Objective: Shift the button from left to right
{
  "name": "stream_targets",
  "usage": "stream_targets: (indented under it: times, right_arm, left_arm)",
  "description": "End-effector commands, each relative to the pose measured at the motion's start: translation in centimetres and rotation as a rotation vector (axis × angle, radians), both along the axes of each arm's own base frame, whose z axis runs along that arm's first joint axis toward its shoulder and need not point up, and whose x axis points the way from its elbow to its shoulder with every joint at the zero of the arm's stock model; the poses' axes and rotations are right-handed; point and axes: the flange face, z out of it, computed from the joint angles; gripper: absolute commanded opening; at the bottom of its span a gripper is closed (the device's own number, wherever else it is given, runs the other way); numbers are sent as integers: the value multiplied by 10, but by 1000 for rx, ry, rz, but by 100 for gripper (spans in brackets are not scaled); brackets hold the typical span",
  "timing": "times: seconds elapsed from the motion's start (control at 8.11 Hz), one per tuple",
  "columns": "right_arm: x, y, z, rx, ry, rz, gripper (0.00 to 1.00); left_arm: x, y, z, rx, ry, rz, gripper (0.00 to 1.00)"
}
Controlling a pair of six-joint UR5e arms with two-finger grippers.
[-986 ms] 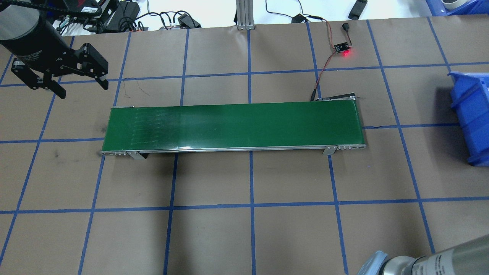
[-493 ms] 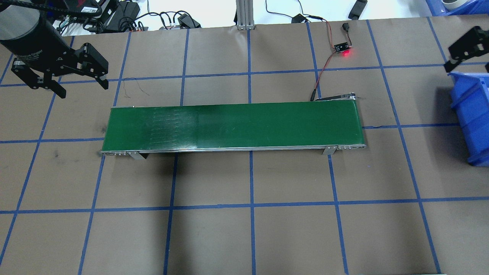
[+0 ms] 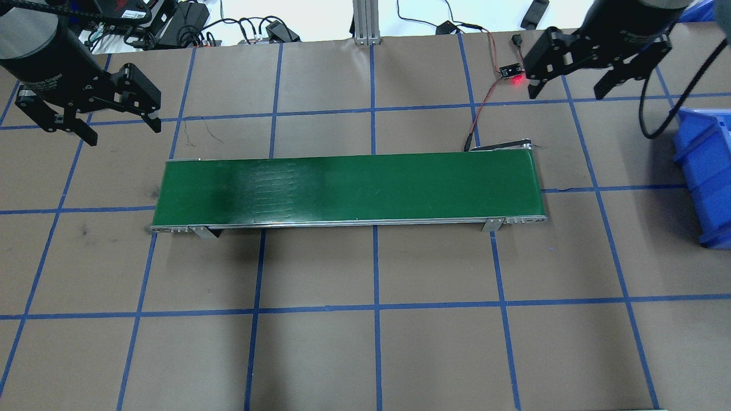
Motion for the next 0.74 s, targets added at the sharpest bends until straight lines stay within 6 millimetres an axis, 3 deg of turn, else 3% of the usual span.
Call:
stream_targets:
  times: [0.0,0.37,0.62]
  right_arm:
    - [59,11,0,-6,5,57,100]
    - [59,8,-10,12,8,72,100]
    - [57,9,-13,31,11,63,100]
  left_arm:
    - [3,0,2,-1,-28,0,100]
    - [12,-7,-2,-4,-110,6,100]
    - [8,-9,-4,-1,-106,10,100]
